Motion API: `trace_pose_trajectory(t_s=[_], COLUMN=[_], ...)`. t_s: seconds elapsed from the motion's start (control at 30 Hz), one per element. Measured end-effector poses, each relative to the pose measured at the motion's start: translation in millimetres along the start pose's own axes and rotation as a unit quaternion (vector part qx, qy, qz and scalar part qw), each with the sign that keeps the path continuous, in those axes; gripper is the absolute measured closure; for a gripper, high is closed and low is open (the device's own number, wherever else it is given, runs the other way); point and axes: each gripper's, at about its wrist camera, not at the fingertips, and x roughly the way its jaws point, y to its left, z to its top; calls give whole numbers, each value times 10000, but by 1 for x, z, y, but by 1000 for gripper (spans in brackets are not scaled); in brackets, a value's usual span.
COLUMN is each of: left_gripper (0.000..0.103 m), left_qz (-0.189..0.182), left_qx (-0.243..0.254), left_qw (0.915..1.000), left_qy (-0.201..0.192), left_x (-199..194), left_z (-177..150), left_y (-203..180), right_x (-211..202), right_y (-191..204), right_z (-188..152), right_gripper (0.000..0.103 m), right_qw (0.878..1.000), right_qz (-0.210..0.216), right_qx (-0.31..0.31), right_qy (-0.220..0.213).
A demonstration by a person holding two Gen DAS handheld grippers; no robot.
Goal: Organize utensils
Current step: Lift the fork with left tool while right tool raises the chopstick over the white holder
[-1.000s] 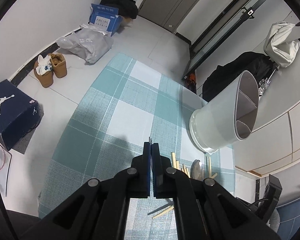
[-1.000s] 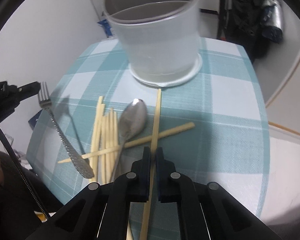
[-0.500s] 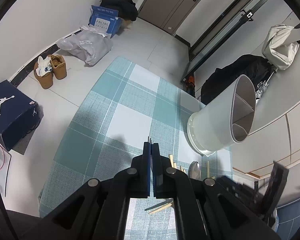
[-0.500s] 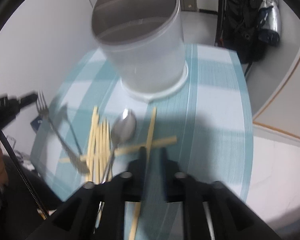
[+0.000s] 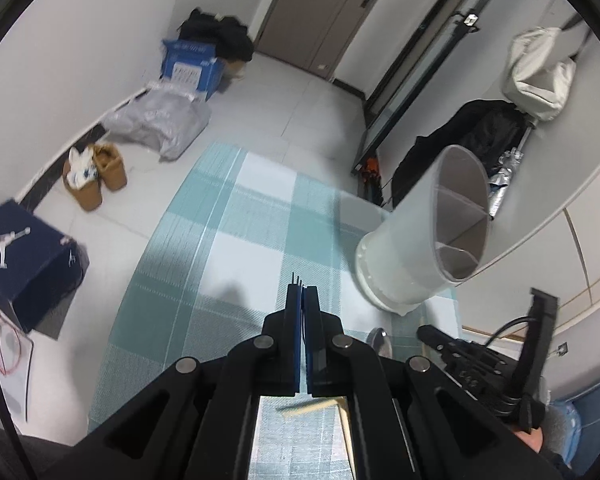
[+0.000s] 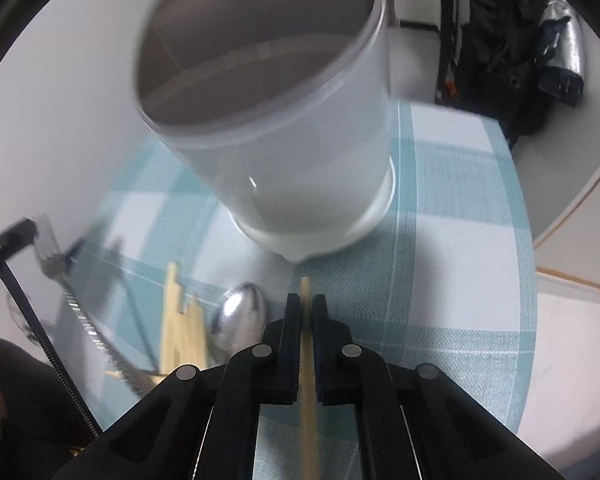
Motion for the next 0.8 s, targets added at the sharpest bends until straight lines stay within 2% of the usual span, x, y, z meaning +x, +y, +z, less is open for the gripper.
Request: trace_pose_trajectory(t_s=[0.13,0.27,0.37,0.53,0.8], left_gripper=[103,103,103,103,103], left_qz=[38,120,155,274,165], left_qx=[219,559,742,1094,1447], left_qw=[9997,9980,9967,9931,9878], left_qy=[-133,-270,-292,-321,-553], left_x=[-10,-22,-28,-40,-65], left_z=[0,-2,-1,3,21], left_y=[-15,-33,-45,-66,-97], right_x=[-39,-82,-106,-126,-141], right_y=[3,13,21,28,20], right_z=[-4,-12,-13,-11,-6], right_gripper=[99,98,99,99,99], right_qw=[9974,9872,9776,9688,9636], right_qz=[157,132,135,130,323], right_qx=[32,-146,-286,-499,-391], right_qy=[-704,-1580,-2080,-2426,-2624])
